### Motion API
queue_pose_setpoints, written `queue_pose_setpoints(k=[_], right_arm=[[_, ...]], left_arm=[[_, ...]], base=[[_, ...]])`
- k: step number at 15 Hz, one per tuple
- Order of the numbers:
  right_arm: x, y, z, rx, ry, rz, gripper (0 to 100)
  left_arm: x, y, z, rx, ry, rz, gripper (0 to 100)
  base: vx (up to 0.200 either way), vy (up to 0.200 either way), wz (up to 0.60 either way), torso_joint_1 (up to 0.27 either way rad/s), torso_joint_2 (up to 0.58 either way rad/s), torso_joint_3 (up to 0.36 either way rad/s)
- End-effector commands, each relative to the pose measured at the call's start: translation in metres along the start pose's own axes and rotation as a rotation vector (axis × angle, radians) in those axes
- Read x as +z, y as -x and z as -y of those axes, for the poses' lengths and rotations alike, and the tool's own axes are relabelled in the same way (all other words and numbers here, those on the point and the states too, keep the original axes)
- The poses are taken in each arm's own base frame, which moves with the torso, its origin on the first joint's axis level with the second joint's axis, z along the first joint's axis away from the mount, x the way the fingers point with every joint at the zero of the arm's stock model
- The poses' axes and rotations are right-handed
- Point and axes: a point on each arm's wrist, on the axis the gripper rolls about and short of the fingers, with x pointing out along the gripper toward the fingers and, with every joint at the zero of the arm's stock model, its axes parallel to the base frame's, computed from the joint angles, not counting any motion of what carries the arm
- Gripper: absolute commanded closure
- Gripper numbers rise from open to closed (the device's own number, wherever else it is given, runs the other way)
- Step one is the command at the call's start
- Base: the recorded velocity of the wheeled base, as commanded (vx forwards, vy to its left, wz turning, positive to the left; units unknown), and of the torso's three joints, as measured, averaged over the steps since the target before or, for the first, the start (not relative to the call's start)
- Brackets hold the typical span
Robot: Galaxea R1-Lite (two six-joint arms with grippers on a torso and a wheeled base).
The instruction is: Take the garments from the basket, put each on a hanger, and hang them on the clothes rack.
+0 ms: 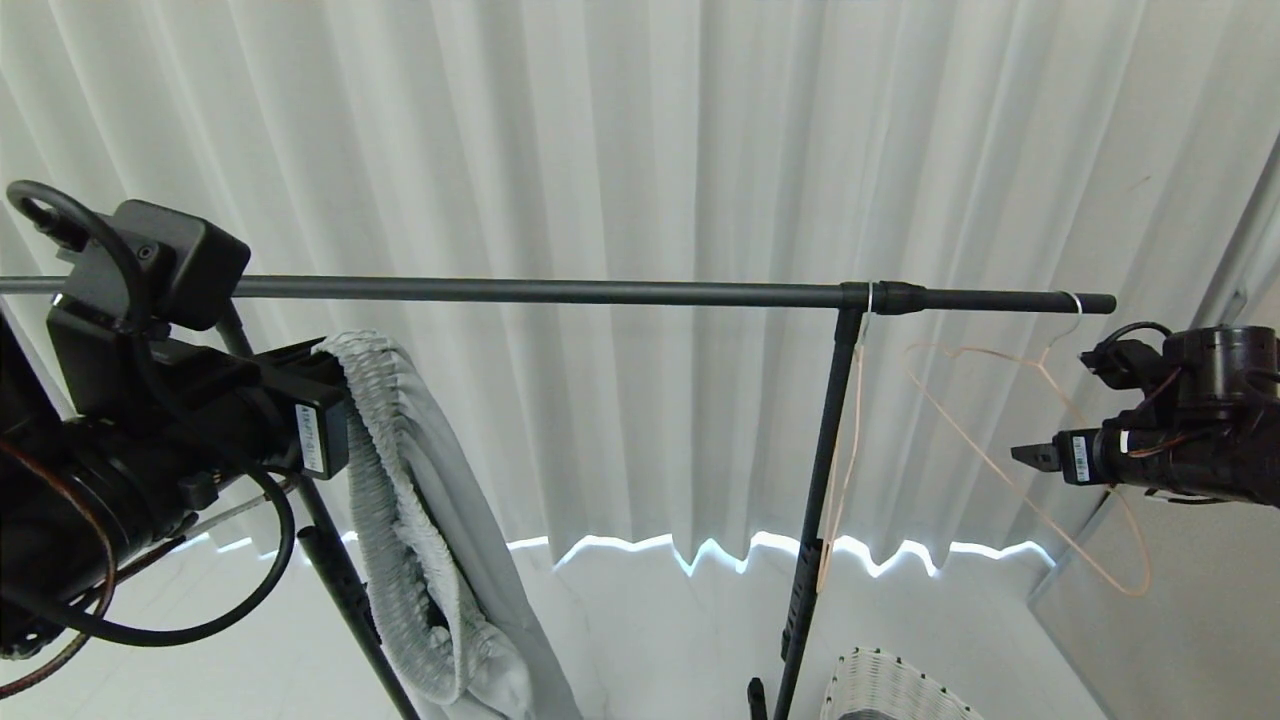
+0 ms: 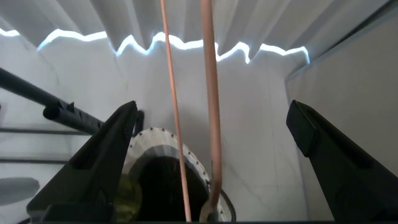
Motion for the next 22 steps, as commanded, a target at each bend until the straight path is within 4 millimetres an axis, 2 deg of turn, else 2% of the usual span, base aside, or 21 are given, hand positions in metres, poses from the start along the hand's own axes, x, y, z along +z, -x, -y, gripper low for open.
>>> queue_pose_setpoints(k=[1, 5, 6, 16, 22], right_arm=[[-0.004, -0.004, 0.000, 0.005, 0.000, -0.010, 0], [-0.011, -0.005, -0.001, 0.004, 0.001, -0.016, 0], [-0.011, -0.005, -0.001, 0.004, 0.002, -0.007, 100], [-0.009, -0.005, 0.001, -0.002, -0.004, 0.014, 100], [0.004, 0.016, 0.001, -0.004, -0.040, 0.086, 100]], left_arm=[[0.001, 0.004, -0.001, 0.004, 0.001, 0.008, 100], [0.003, 0.005, -0.002, 0.007, -0.002, 0.017, 100], [0.003, 0.006, -0.002, 0.007, -0.001, 0.018, 100], [0.003, 0.007, -0.002, 0.009, -0.001, 0.019, 100], [0.000, 0.007, -0.002, 0.007, -0.001, 0.012, 100]], base=[[0.000, 0.000, 0.00, 0.000, 0.00, 0.000], [0.000, 0.000, 0.00, 0.000, 0.00, 0.000], [0.000, 0.000, 0.00, 0.000, 0.00, 0.000], [0.000, 0.000, 0.00, 0.000, 0.00, 0.000], [0.000, 0.000, 0.00, 0.000, 0.00, 0.000]])
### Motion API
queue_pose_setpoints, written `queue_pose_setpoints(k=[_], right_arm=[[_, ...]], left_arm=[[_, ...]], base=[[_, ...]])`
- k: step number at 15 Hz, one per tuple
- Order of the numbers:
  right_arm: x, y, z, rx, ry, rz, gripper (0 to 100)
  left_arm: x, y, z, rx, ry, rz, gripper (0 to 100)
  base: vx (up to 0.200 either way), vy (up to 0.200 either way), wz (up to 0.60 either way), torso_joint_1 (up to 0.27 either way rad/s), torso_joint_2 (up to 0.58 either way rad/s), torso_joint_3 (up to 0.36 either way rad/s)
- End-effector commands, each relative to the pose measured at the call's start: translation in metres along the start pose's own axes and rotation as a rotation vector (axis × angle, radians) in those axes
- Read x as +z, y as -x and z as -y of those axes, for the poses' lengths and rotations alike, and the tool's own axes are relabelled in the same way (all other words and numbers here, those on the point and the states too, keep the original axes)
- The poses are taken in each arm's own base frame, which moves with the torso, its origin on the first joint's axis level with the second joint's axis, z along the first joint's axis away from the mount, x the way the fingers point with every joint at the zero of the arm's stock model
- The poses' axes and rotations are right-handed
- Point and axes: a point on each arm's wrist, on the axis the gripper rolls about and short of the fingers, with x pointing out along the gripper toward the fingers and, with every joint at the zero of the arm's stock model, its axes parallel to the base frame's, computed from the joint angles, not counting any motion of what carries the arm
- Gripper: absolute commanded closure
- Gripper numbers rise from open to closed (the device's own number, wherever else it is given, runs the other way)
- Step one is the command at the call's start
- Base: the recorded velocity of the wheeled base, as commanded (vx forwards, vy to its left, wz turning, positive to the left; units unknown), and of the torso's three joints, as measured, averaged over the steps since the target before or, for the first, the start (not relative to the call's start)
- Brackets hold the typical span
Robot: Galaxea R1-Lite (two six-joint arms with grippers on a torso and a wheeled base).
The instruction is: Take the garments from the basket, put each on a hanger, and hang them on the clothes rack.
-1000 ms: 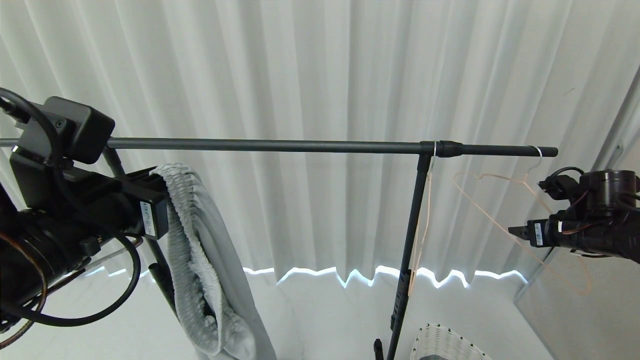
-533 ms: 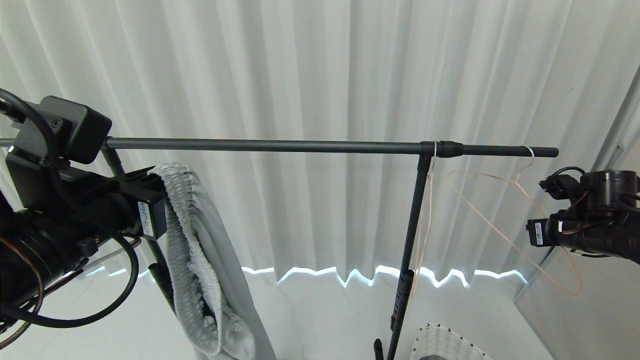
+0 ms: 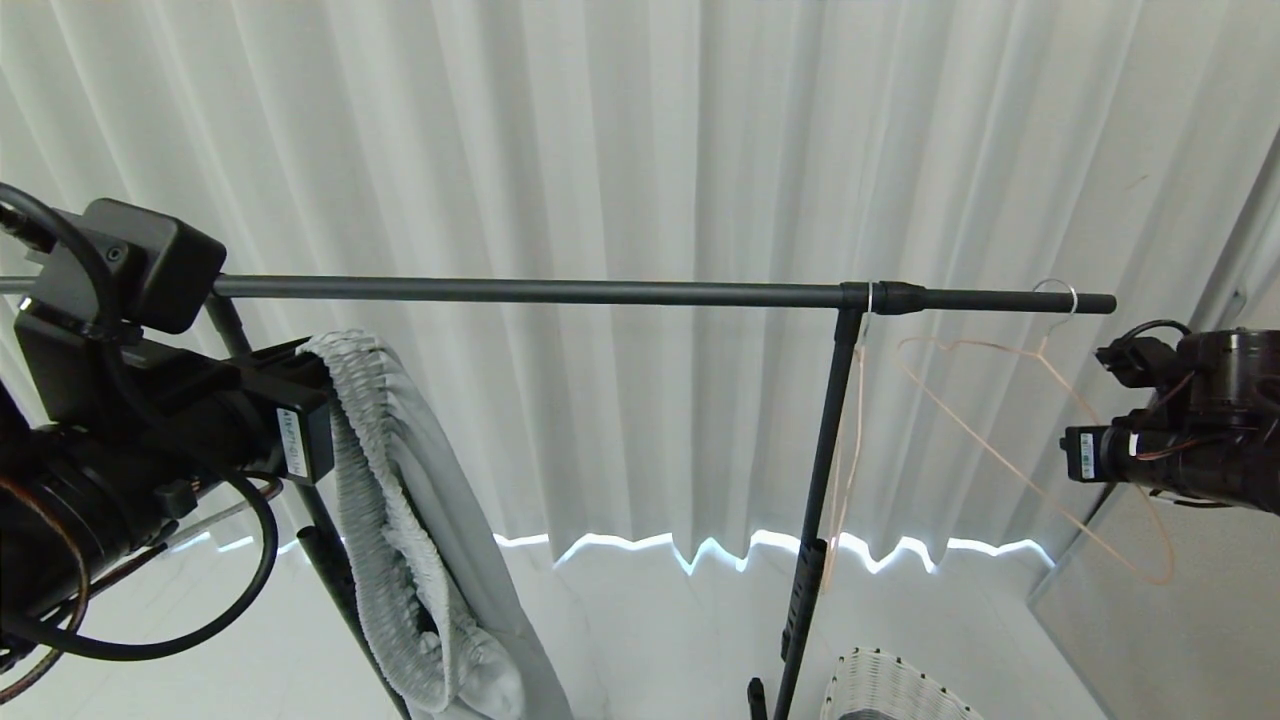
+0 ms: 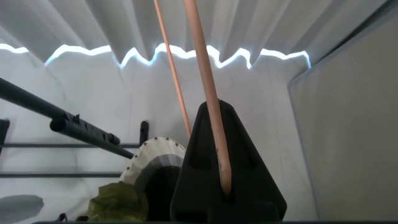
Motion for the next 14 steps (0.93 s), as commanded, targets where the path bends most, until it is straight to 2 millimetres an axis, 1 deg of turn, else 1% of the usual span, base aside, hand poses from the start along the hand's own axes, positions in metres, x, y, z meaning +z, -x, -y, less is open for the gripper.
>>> queue_pose_setpoints(k=[1, 3, 4, 7, 11, 14], right_arm=[[0.009, 0.013, -0.001, 0.001, 0.001, 0.046, 100], [0.012, 0.019, -0.001, 0.000, -0.007, 0.063, 100], [0.010, 0.022, -0.001, 0.001, -0.008, 0.058, 100], [0.000, 0.043, -0.004, 0.002, -0.010, 0.060, 100], [-0.011, 0.079, -0.006, -0.001, -0.004, 0.118, 100], [-0.029, 0.111, -0.008, -0.005, -0.037, 0.136, 100]], left_arm=[[0.000, 0.000, 0.000, 0.000, 0.000, 0.000, 100], [0.000, 0.000, 0.000, -0.002, 0.000, -0.001, 100], [-0.001, 0.000, 0.000, -0.002, 0.001, -0.002, 100], [-0.002, -0.001, 0.001, -0.004, 0.003, -0.008, 100], [-0.004, -0.002, 0.001, -0.006, 0.004, -0.015, 100], [-0.012, 0.002, 0.002, -0.011, 0.004, -0.039, 100]], base=[[0.000, 0.000, 0.00, 0.000, 0.00, 0.000], [0.000, 0.000, 0.00, 0.000, 0.00, 0.000], [0.000, 0.000, 0.00, 0.000, 0.00, 0.000], [0.000, 0.000, 0.00, 0.000, 0.00, 0.000], [0.000, 0.000, 0.00, 0.000, 0.00, 0.000], [0.000, 0.000, 0.00, 0.000, 0.00, 0.000]])
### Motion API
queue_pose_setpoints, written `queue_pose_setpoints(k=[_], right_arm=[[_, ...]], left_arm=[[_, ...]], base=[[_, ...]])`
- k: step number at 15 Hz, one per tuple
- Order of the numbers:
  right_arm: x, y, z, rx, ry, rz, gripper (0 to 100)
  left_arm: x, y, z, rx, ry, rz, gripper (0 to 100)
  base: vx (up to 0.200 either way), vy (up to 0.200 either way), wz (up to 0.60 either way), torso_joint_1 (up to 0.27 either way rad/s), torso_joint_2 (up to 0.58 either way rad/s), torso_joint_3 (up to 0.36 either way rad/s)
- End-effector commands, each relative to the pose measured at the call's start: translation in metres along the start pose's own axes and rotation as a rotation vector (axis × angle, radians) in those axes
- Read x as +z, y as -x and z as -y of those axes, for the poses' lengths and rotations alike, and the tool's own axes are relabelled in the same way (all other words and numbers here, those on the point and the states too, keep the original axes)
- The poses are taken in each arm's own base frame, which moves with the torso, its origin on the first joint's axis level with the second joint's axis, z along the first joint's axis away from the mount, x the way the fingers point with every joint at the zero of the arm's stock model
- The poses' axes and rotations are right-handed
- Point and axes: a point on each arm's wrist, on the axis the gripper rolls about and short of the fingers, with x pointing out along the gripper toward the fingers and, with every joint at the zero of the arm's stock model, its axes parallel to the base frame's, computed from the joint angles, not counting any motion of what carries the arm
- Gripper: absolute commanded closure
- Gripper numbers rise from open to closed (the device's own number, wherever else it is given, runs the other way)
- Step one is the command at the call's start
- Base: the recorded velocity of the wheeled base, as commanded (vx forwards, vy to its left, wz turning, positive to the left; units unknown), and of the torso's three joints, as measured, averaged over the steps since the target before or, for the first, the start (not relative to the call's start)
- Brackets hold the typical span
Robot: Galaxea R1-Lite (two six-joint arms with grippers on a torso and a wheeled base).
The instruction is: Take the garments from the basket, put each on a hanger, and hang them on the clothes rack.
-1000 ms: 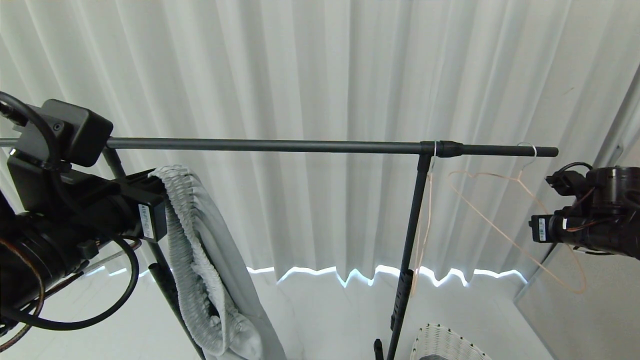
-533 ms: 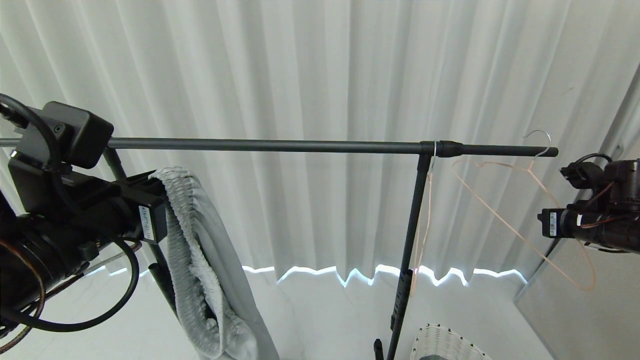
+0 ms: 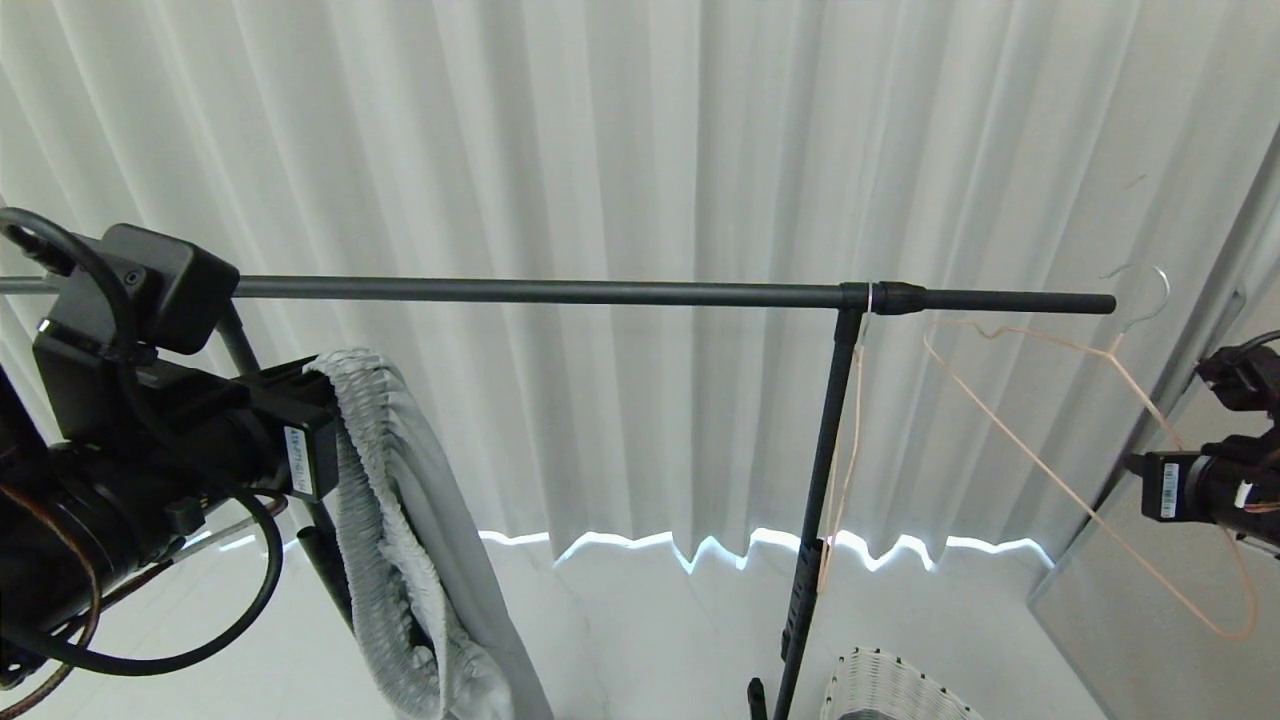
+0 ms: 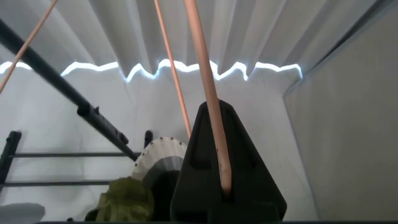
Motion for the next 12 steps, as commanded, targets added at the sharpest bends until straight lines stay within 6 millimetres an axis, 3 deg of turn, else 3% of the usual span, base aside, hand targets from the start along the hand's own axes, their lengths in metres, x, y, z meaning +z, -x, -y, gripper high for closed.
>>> queue_pose_setpoints(k=[1, 3, 7, 12], right_arm=[[-0.001, 0.031, -0.002, -0.001, -0.032, 0.067, 100], [-0.002, 0.044, -0.003, 0.000, -0.038, 0.093, 100], [-0.012, 0.049, -0.002, -0.044, -0.035, 0.055, 100], [-0.019, 0.063, -0.003, -0.050, -0.038, 0.077, 100]], left_arm=[[-0.006, 0.001, -0.001, 0.004, -0.001, -0.016, 100], [-0.008, 0.001, -0.005, 0.028, 0.001, -0.027, 100], [-0.021, 0.008, -0.006, 0.033, -0.002, -0.061, 100], [-0.020, 0.027, -0.013, 0.070, 0.062, -0.015, 100]], base=[[0.000, 0.000, 0.00, 0.000, 0.00, 0.000], [0.000, 0.000, 0.00, 0.000, 0.00, 0.000], [0.000, 0.000, 0.00, 0.000, 0.00, 0.000], [0.000, 0.000, 0.00, 0.000, 0.00, 0.000]])
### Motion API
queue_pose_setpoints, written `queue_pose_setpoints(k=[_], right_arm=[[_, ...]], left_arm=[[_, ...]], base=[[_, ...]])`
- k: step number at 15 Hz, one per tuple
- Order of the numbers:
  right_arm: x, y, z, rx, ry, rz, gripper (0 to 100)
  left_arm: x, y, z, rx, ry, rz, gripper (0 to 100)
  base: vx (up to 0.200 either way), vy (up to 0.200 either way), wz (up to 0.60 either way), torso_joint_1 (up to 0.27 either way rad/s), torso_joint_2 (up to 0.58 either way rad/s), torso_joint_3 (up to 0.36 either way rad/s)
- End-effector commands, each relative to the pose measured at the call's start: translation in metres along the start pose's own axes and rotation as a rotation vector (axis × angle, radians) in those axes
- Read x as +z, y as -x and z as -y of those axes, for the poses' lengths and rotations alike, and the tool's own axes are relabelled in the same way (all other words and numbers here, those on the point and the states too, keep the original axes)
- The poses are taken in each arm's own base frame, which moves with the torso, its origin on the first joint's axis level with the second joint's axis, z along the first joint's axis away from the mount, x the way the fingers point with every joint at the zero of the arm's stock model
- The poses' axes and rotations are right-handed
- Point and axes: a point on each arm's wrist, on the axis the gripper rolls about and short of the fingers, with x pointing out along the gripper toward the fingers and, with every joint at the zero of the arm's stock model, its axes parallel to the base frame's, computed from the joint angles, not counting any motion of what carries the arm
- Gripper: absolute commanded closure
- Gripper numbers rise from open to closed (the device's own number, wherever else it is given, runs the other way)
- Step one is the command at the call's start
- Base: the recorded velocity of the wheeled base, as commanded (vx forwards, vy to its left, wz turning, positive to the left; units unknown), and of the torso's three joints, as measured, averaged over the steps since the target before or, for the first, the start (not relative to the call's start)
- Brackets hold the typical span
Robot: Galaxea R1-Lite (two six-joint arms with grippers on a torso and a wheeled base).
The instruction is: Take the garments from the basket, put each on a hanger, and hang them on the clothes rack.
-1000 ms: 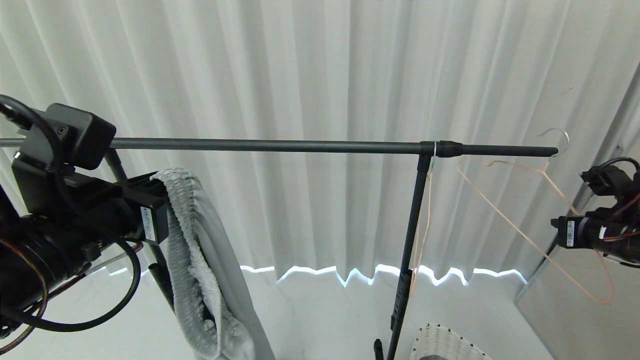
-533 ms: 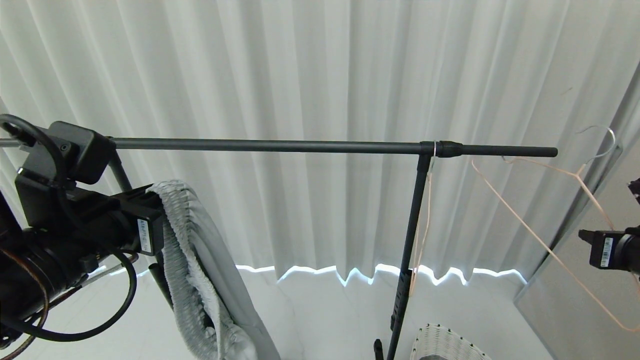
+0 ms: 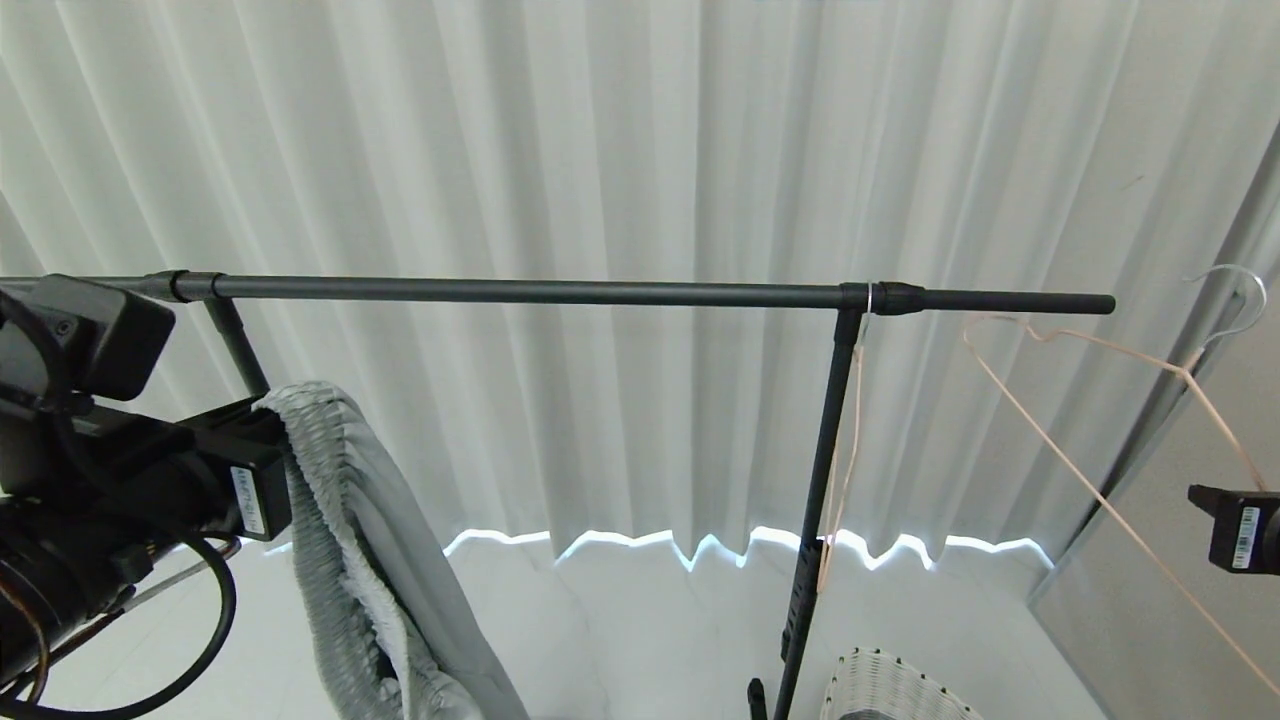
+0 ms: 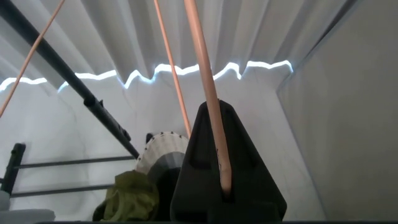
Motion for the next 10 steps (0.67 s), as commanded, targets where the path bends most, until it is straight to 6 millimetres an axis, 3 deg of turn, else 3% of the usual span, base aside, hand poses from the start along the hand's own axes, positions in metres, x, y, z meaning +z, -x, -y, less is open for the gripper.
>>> queue_pose_setpoints(k=[1, 5, 10], right_arm=[[0.002, 0.011, 0.000, 0.001, 0.005, 0.037, 100], [-0.002, 0.026, -0.001, 0.005, 0.010, 0.010, 100], [-0.001, 0.026, -0.001, 0.004, 0.011, 0.016, 100]], left_arm=[[-0.004, 0.011, -0.006, 0.030, 0.013, 0.011, 100], [-0.007, 0.011, -0.008, 0.045, 0.009, -0.001, 100], [-0.007, 0.011, -0.008, 0.046, 0.005, -0.002, 100]], base=[[0.000, 0.000, 0.00, 0.000, 0.00, 0.000], [0.000, 0.000, 0.00, 0.000, 0.00, 0.000], [-0.200, 0.000, 0.00, 0.004, 0.00, 0.001]])
